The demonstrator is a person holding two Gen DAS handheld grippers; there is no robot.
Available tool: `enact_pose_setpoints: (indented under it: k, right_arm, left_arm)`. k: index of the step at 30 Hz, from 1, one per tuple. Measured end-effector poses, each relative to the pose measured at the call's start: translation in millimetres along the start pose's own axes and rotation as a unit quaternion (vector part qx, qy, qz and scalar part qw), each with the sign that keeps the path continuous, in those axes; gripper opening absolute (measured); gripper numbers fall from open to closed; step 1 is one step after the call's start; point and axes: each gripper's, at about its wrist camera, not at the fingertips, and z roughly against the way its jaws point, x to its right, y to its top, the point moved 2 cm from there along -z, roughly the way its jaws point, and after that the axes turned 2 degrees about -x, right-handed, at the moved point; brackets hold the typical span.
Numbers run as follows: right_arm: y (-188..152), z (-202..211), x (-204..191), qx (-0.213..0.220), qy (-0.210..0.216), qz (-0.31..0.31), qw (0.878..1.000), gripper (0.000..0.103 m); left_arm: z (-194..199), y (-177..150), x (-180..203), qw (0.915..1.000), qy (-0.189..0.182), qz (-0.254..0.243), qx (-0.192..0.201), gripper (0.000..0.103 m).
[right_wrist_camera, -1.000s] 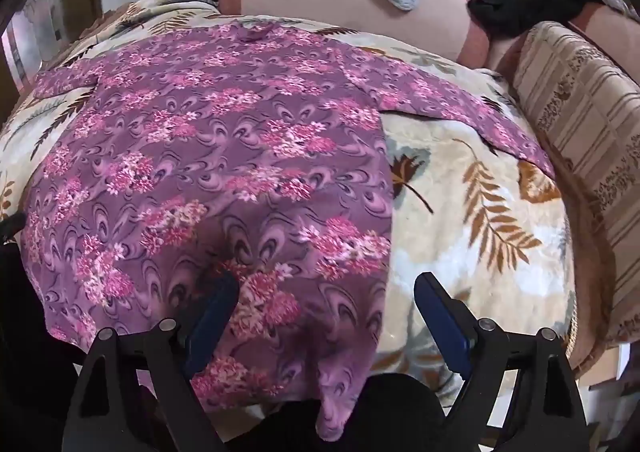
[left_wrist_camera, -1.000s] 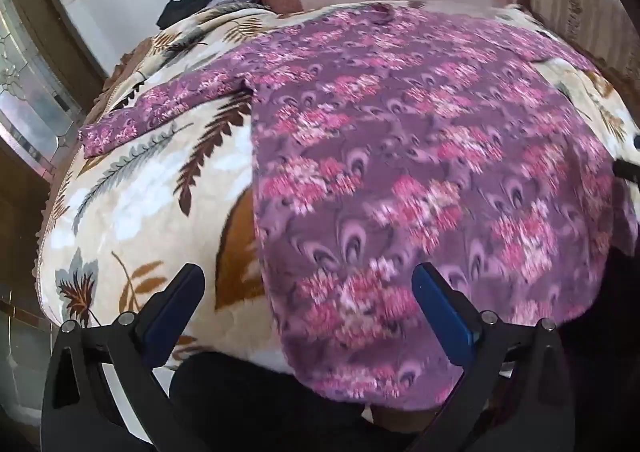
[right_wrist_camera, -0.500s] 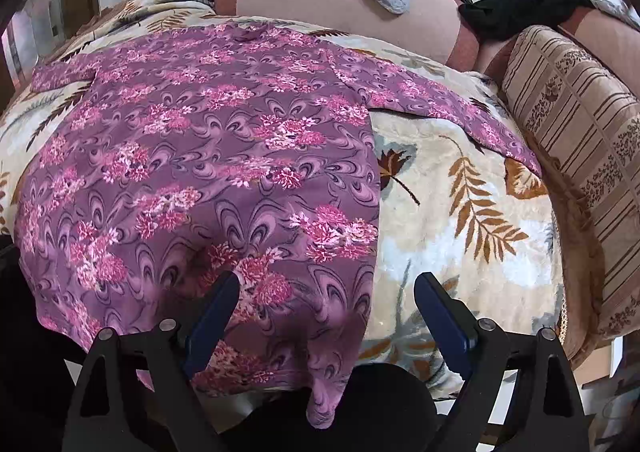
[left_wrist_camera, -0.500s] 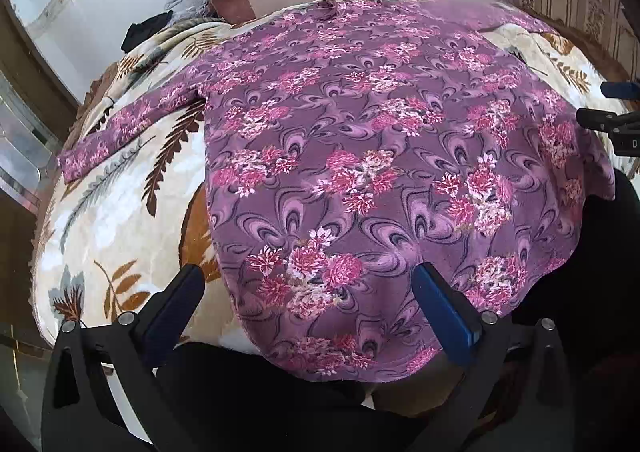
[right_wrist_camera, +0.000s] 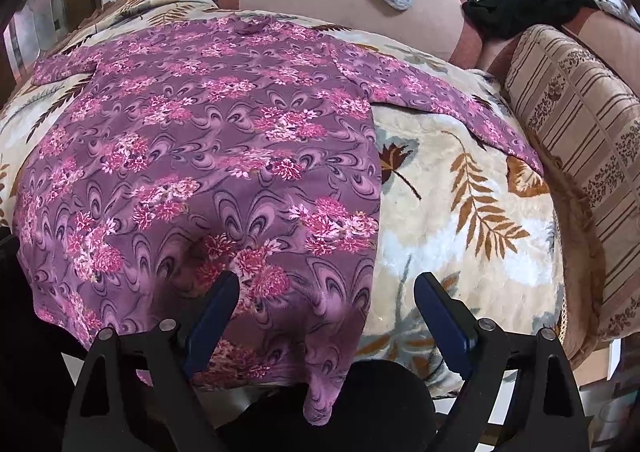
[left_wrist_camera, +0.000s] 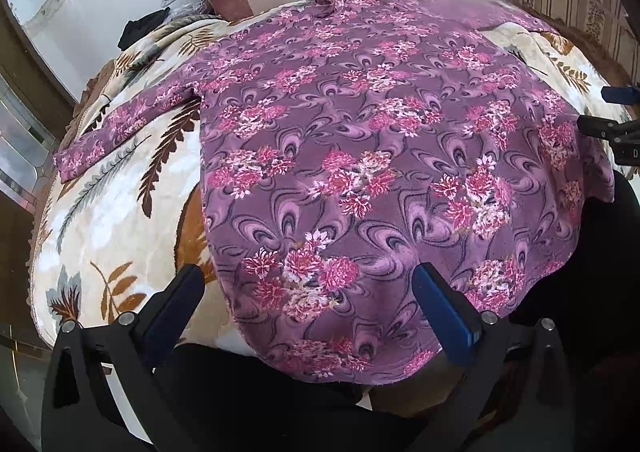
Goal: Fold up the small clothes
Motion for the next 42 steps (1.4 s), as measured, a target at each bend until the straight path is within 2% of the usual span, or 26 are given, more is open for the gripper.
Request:
enact_pose_setpoints:
  k: [14, 27, 42]
  right_arm:
    - [5.8, -2.4, -0.6, -0.006, -0.007, 0.009, 1.000, 0.090]
    - [5.3, -4.4, 0.7, -0.009, 0.002, 0.006, 1.000, 0.089]
    - [-2.3, -8.5, 16.3, -0.009, 0.015, -0.018, 1.000, 0.089]
  left_arm:
    - [2.8, 9.0, -7.2, 0.9999, -0.008, 0.004, 0.007, 0.103]
    - [-1.0, 18.3, -21.2, 0.9995, -0.012, 0.029, -0.005, 0.103]
    - [-5.8, 25.3, -11.6, 0.9995, -0.012, 0.021, -0.019, 0.103]
